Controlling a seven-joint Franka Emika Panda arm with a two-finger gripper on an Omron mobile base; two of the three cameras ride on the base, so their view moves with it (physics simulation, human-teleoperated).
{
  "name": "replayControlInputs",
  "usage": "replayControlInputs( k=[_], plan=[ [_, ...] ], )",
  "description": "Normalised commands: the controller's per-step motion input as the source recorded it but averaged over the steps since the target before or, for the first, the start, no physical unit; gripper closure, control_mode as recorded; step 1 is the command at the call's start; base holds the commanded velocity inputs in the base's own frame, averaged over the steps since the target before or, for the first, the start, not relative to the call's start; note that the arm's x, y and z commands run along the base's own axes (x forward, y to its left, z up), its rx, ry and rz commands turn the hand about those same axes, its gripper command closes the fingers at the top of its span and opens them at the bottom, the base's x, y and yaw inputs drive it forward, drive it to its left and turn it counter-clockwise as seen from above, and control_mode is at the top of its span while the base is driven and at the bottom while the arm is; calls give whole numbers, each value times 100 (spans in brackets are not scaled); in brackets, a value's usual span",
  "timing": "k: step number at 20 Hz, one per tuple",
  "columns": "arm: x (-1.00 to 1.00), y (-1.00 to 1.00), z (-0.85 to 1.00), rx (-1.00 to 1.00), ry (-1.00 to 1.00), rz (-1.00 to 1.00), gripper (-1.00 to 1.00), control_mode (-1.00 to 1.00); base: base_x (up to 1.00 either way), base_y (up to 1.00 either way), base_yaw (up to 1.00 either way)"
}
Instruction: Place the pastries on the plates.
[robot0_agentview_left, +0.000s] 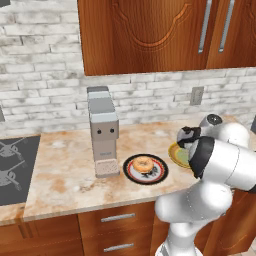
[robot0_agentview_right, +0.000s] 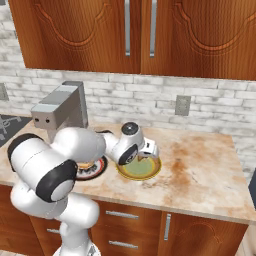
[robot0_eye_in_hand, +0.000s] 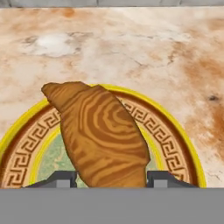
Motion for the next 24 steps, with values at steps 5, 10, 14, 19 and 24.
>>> replayControlInputs(
  k=[5,10,14,19,24],
  plan=[
    [0,18,75,4,-6,0,-100,-100,0,0,0],
    [-48,9,59,6,-27,1,-100,-100,0,0,0],
    [-100,-13,55,9,-54,9,-100,-100,0,0,0],
    [-54,1,0,-3,-20,4,-100,-100,0,0,0],
    [-100,100,-4,-51,-37,10,-100,-100,0,0,0]
  ],
)
